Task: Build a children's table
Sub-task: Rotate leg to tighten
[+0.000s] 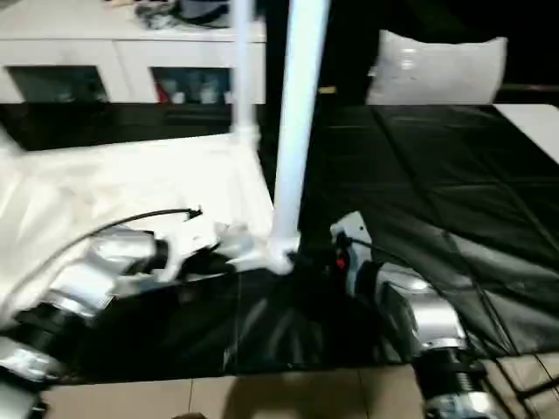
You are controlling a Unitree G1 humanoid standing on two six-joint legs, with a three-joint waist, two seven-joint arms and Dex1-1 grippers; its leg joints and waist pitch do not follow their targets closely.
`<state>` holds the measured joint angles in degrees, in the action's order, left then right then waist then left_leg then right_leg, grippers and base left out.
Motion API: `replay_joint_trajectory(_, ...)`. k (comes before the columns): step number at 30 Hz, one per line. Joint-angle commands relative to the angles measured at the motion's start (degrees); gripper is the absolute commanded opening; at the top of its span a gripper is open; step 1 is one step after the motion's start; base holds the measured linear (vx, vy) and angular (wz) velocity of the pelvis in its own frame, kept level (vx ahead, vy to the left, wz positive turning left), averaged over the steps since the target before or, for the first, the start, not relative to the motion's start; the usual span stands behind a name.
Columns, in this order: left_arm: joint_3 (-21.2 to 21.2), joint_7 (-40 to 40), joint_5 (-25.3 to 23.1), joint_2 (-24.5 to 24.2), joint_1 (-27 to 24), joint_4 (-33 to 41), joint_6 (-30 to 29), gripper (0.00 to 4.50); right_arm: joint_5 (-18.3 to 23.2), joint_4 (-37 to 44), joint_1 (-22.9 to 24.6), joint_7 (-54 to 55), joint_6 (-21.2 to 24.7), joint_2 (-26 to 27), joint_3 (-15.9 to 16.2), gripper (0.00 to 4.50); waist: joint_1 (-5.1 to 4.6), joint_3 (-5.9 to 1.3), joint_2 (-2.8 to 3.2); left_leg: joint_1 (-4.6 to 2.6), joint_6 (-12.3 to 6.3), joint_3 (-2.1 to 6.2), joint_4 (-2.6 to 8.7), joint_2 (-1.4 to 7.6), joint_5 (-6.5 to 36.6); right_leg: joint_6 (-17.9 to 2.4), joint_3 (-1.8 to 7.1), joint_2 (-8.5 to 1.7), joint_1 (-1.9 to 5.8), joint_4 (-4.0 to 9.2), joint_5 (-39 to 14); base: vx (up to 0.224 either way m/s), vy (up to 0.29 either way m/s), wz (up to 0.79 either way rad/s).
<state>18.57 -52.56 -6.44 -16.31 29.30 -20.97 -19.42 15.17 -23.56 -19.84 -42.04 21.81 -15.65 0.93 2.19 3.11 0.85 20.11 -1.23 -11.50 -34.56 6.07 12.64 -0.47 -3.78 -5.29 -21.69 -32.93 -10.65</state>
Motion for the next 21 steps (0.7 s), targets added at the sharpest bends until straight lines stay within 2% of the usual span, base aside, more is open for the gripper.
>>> replay_joint_trajectory(1, 2.4, 2.7, 0.0, 3.3, -0.5, 1.7, -1.6, 0.00, -1.9, -3.6, 0.1, 3.7, 2.1, 1.7, 1.9, 1.12, -0.14, -2.05, 0.08, -1.38, 5.60, 5.01, 5.84, 7.35, 30.4, -9.0, 3.25, -5.78, -0.05, 5.30, -31.5, 0.000, 0.000, 0.00)
replay_joint_trajectory(2, 1.6, 6.4, -0.3, 6.2, -0.9, 3.2, -4.9, 0.00, -2.8, -4.9, -0.4, 7.4, 1.8, 3.0, 1.1, 0.99, -0.18, -2.03, 0.32, -1.55, 5.45, 5.00, 5.78, 7.29, 31.1, -8.5, 3.22, -5.80, -0.17, 5.50, -32.2, 0.000, 0.000, 0.00)
replay_joint_trajectory(3, 1.4, 7.4, -0.2, 7.2, -1.0, 3.7, -5.8, 0.00, -3.1, -5.3, -0.6, 8.5, 1.7, 3.4, 0.9, 0.89, -0.39, -1.94, 0.18, -1.41, 5.41, 5.01, 5.86, 7.30, 31.2, -8.4, 3.17, -5.68, -0.18, 5.53, -32.3, 0.000, 0.000, 0.00)
replay_joint_trajectory(6, 1.5, 8.0, -0.4, 7.7, -1.2, 4.6, -6.9, 0.00, -3.2, -5.4, -0.8, 9.1, 1.6, 4.0, 0.7, 0.75, -0.46, -2.10, 0.01, -1.00, 4.54, 5.18, 5.94, 7.16, 30.3, -7.4, 3.03, -5.75, 0.10, 5.68, -32.8, 0.000, 0.000, 0.00)
replay_joint_trajectory(7, 1.7, 8.4, -0.8, 7.8, -1.2, 5.1, -7.7, 0.00, -3.2, -5.4, -0.9, 9.5, 1.6, 4.4, 0.6, 0.58, -0.37, -2.16, -0.19, -0.81, 4.15, 5.13, 6.07, 7.26, 29.4, -7.5, 3.18, -5.80, 0.11, 5.62, -32.1, 0.000, 0.000, 0.00)
replay_joint_trajectory(11, 1.9, 8.9, -1.9, 6.4, -1.0, 5.3, -7.2, 0.00, -3.3, -5.6, -1.1, 10.6, 1.5, 4.8, 0.2, 0.30, -0.14, -2.33, 0.02, -0.36, 3.30, 4.82, 6.08, 7.38, 25.7, -9.5, 3.54, -5.83, 0.28, 5.09, -26.6, 0.000, 0.000, 0.00)
replay_joint_trajectory(15, 2.1, 9.2, -2.2, 6.0, -1.5, 5.8, -7.6, 0.00, -3.1, -5.3, -1.0, 10.8, 1.3, 4.6, -0.2, 0.05, -0.14, -2.15, -0.01, -0.52, 3.28, 4.76, 6.04, 7.37, 26.8, -9.6, 3.55, -5.83, 0.15, 5.20, -28.3, 0.000, 0.000, 0.00)
replay_joint_trajectory(19, 2.8, 8.1, -2.8, 4.0, -1.1, 4.4, -4.5, 0.00, -1.6, -2.9, 0.2, 8.2, -1.1, 3.0, -1.7, 0.05, -0.10, -2.12, 0.11, -0.70, 3.55, 4.91, 6.15, 7.39, 28.4, -8.3, 3.49, -5.75, -0.10, 5.49, -30.3, 0.000, 0.000, 0.00)
replay_joint_trajectory(21, 3.0, 7.6, -3.1, 3.1, -1.0, 3.6, -3.6, 0.00, -1.3, -2.2, 0.6, 7.5, -2.2, 2.0, -2.4, 0.22, 0.08, -2.24, 0.16, -0.72, 3.53, 4.78, 6.21, 7.45, 27.9, -8.7, 3.61, -5.64, -0.11, 5.35, -28.1, 0.000, 0.000, 0.00)
